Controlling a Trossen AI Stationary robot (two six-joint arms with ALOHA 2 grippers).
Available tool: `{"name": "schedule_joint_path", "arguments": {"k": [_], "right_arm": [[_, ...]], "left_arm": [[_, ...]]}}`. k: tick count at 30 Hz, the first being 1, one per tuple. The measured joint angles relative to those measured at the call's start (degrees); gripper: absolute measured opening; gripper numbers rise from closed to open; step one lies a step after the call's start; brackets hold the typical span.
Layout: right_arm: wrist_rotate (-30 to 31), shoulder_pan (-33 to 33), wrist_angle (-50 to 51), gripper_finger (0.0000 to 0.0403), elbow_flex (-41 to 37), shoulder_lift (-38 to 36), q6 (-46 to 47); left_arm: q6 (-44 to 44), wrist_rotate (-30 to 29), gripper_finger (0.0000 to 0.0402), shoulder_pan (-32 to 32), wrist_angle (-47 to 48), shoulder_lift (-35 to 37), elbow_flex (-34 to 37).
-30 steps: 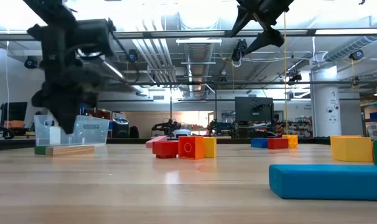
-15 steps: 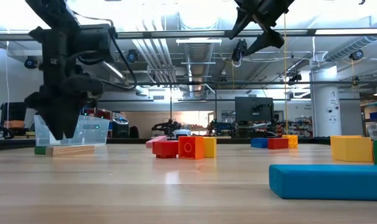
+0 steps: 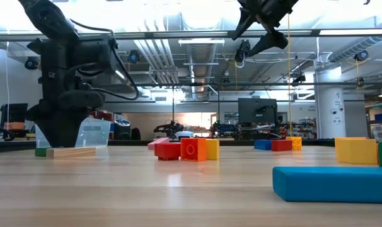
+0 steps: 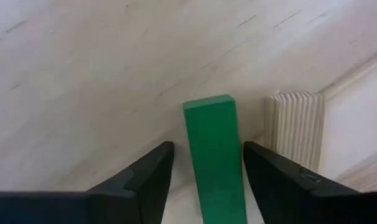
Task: Sort blocks by size
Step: Put the green rectangular wooden block into the transparent bin
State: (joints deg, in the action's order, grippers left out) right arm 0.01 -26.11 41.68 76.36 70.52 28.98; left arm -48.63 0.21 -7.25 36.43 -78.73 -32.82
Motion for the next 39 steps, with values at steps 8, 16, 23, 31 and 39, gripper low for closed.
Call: {"name": "schedule_joint_path", "arguments": {"k": [8, 16, 23, 31, 39], "right_arm": [[0.0, 0.0, 0.0, 0.035, 0.0, 0.0, 0.0], [0.0, 0.0, 0.0, 0.035, -0.1, 0.0, 0.0], [0.1, 0.0, -0.1, 0.035, -0.1, 0.0, 0.0], [0.2, 0.0, -0.3, 0.035, -0.1, 0.0, -0.2], [1.6, 0.0, -0.3, 0.035, -0.2, 0.0, -0.4]], "left_arm": [[2.6, -0.7, 0.0092, 0.0, 0.6, 0.1, -0.3], [3.2, 1.1, 0.0084, 0.0, 3.2, 2.3, -2.5], [7.7, -1.0, 0.0086, -3.7, 12.6, 7.8, -14.9], [22.5, -6.9, 0.0088, -25.2, 22.7, 8.2, -27.4], [31.5, -2.2, 0.0088, -50.8, 24.0, 5.8, -27.3]]}}
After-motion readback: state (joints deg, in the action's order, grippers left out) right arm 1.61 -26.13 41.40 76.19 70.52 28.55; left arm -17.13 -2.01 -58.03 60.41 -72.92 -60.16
